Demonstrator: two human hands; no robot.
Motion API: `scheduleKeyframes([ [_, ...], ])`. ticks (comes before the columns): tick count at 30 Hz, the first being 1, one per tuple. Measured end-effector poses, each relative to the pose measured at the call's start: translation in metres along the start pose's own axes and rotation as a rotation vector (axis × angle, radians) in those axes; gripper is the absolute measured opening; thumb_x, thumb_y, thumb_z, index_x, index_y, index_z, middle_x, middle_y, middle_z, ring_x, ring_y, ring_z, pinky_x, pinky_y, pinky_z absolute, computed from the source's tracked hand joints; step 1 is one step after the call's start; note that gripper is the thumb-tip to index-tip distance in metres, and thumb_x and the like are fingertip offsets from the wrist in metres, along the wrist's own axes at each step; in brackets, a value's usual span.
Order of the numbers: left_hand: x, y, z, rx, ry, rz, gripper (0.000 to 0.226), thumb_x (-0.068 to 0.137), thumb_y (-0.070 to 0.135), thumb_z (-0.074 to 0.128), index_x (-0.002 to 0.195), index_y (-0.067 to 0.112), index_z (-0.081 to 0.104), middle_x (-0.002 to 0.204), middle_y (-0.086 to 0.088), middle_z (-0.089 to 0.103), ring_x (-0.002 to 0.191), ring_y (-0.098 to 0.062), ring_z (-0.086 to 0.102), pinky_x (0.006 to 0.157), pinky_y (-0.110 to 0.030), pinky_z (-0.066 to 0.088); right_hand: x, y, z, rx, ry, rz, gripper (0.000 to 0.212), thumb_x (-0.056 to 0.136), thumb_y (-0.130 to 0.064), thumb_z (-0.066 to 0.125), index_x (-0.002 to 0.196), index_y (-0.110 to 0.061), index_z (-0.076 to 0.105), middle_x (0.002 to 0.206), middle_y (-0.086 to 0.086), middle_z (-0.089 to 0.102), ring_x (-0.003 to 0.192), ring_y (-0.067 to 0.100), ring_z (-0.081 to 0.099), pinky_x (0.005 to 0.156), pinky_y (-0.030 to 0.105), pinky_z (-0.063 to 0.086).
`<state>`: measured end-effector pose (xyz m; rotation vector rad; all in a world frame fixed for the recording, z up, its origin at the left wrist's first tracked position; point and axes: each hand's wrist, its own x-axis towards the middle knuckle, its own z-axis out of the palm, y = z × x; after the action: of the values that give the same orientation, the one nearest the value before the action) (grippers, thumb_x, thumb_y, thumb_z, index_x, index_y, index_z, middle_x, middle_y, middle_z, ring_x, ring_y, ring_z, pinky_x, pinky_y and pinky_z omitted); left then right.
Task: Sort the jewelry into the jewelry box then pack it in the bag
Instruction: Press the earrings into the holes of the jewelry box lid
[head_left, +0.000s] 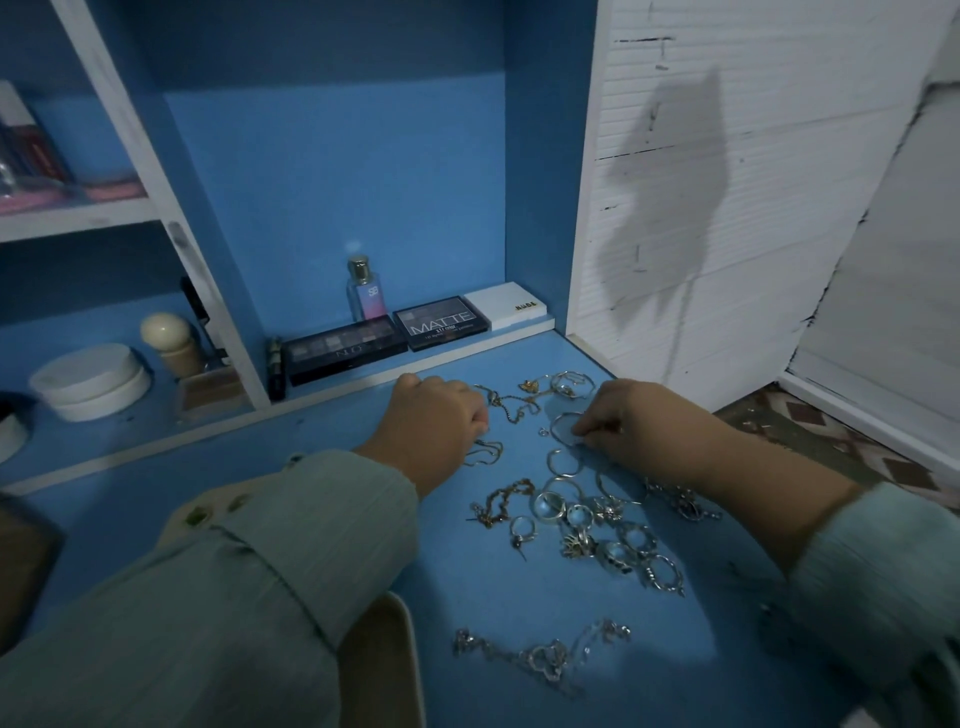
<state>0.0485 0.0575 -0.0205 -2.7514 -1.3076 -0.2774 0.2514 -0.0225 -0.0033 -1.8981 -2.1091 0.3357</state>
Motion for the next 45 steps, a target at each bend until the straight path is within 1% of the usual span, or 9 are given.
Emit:
scheduleKeyframes([
  [6,0.001,0.0,0.0,-0.017,-0.028,-0.028,0.023,0.098,0.031,0.04,0.105,0.026,0.061,0.111,0.011,0.059,0.104,-0.011,0.049,0.086,-0.028,0.016,0.02,-0.014,0.011,-0.017,0.022,0.06,0.029,0.09,-0.025,0.057,0.117,-0.018,0.064,0.117,0.003,0.051,0.107,0.019,0.052,0.087,0.023,0.039],
  [11,0.005,-0.001,-0.007,-0.06,-0.1,-0.06,0.019,0.097,0.032,0.043,0.102,0.026,0.061,0.111,0.01,0.059,0.106,-0.012,0.051,0.094,-0.031,0.02,0.026,-0.02,0.018,-0.039,0.038,0.079,0.023,0.09,-0.021,0.055,0.109,-0.019,0.068,0.118,0.004,0.055,0.104,0.019,0.054,0.086,0.027,0.044],
  [17,0.003,-0.008,-0.016,-0.098,-0.132,-0.105,0.015,0.096,0.033,0.046,0.098,0.029,0.061,0.107,0.012,0.058,0.106,-0.011,0.05,0.096,-0.032,0.02,0.027,-0.023,0.019,-0.054,0.044,0.071,0.025,0.091,-0.023,0.053,0.114,-0.025,0.064,0.12,0.002,0.052,0.109,0.017,0.051,0.079,0.02,0.035],
  [25,-0.008,-0.013,-0.03,-0.113,-0.092,-0.184,0.017,0.095,0.036,0.045,0.101,0.03,0.06,0.106,0.015,0.059,0.106,-0.008,0.052,0.096,-0.032,0.024,0.02,-0.026,0.022,0.021,0.122,-0.013,0.01,0.083,-0.011,0.058,0.087,-0.01,0.067,0.098,0.004,0.056,0.094,0.018,0.052,0.081,0.028,0.044],
  [27,-0.014,-0.018,-0.035,-0.119,-0.091,-0.219,0.016,0.096,0.034,0.043,0.1,0.031,0.058,0.101,0.016,0.056,0.104,-0.008,0.052,0.094,-0.031,0.024,0.015,-0.032,0.02,0.08,0.128,-0.014,0.005,0.081,-0.008,0.057,0.08,-0.009,0.062,0.084,-0.001,0.053,0.083,0.014,0.05,0.07,0.022,0.038],
  [31,-0.034,-0.034,-0.048,-0.151,-0.098,-0.299,0.013,0.095,0.024,0.04,0.091,0.031,0.051,0.095,0.014,0.054,0.094,-0.01,0.051,0.086,-0.03,0.026,0.002,-0.045,0.018,0.195,0.098,0.006,0.018,0.08,-0.006,0.058,0.068,-0.016,0.049,0.07,-0.006,0.051,0.068,0.01,0.048,0.054,0.011,0.035],
  [36,-0.067,-0.06,-0.058,-0.228,-0.167,-0.372,0.015,0.096,0.021,0.038,0.089,0.028,0.049,0.092,0.007,0.056,0.088,-0.015,0.053,0.084,-0.033,0.043,-0.007,-0.074,0.021,0.353,0.097,-0.027,0.011,0.081,-0.005,0.061,0.077,-0.014,0.057,0.071,-0.012,0.052,0.064,-0.001,0.048,0.057,0.005,0.039],
  [40,-0.091,-0.078,-0.057,-0.28,-0.189,-0.428,0.012,0.099,0.027,0.038,0.095,0.028,0.049,0.091,0.008,0.054,0.089,-0.015,0.052,0.082,-0.032,0.043,-0.008,-0.101,0.025,0.47,0.065,-0.043,0.017,0.082,-0.003,0.06,0.077,-0.019,0.062,0.072,-0.012,0.057,0.062,0.001,0.052,0.056,0.004,0.04],
  [45,-0.112,-0.093,-0.055,-0.323,-0.189,-0.48,0.012,0.099,0.028,0.036,0.095,0.028,0.047,0.089,0.01,0.05,0.083,-0.01,0.049,0.071,-0.027,0.038,-0.007,-0.131,0.032,0.544,0.03,-0.056,0.015,0.084,-0.002,0.059,0.093,-0.006,0.07,0.07,-0.014,0.056,0.05,-0.014,0.05,0.052,0.001,0.038],
])
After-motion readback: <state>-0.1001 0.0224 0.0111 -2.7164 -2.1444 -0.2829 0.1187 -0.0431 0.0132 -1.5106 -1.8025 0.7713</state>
